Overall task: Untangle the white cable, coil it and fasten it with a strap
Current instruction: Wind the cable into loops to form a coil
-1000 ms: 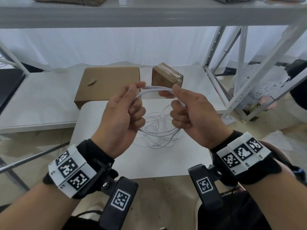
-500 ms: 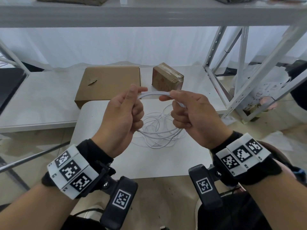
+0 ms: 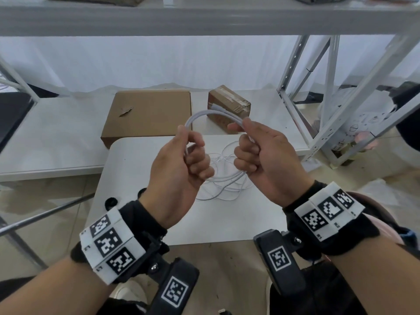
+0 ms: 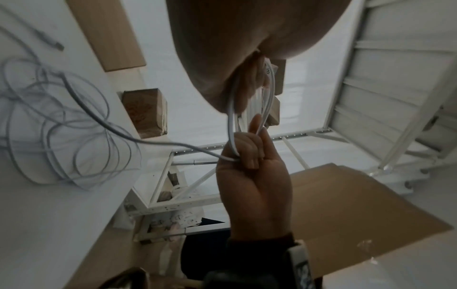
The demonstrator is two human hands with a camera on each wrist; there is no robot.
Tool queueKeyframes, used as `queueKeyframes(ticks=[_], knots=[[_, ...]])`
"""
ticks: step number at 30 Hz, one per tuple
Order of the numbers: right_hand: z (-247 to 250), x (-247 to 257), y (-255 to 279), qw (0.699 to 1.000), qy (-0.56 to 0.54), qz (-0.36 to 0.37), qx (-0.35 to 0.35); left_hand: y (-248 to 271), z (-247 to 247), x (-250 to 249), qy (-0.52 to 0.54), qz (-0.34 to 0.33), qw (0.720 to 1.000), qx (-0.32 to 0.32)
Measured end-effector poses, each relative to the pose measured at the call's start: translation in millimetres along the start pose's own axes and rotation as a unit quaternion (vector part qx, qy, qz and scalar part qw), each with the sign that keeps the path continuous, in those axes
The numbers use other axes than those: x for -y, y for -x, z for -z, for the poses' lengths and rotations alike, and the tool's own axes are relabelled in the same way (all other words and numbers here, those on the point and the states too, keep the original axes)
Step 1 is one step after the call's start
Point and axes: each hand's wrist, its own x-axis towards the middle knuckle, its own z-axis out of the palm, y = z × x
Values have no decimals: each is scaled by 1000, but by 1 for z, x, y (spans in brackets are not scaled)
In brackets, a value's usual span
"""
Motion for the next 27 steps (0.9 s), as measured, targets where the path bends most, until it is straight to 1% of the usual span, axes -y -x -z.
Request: queueKeyframes(ticks=[3, 5, 10, 13, 15, 17, 21, 23, 27], knots=[[-3, 0, 3, 1000, 15, -4, 25, -2, -2, -4, -16, -8, 999, -30], [-5, 0, 4, 999, 30, 7, 36, -3, -1, -4, -24, -2, 999, -31], [-3, 2, 3, 997, 67, 32, 38, -2, 6, -4, -39, 10, 999, 0], [3, 4, 1, 988, 141, 52, 39, -4, 11, -15, -43, 34, 998, 14], [5, 6, 2, 979, 192, 55, 52, -6, 13, -24, -76, 60, 995, 37], [6, 7, 3, 970, 225, 47, 85, -7, 16, -32, -121, 99, 985, 72], [6, 8, 6, 948, 278, 35, 155, -3, 17, -37, -207, 174, 954, 126], [6, 6, 6, 938, 304, 43, 163, -2, 18, -34, -243, 179, 942, 149], [7, 2, 5, 939, 308, 71, 135, -3, 18, -29, -305, 148, 927, 162]])
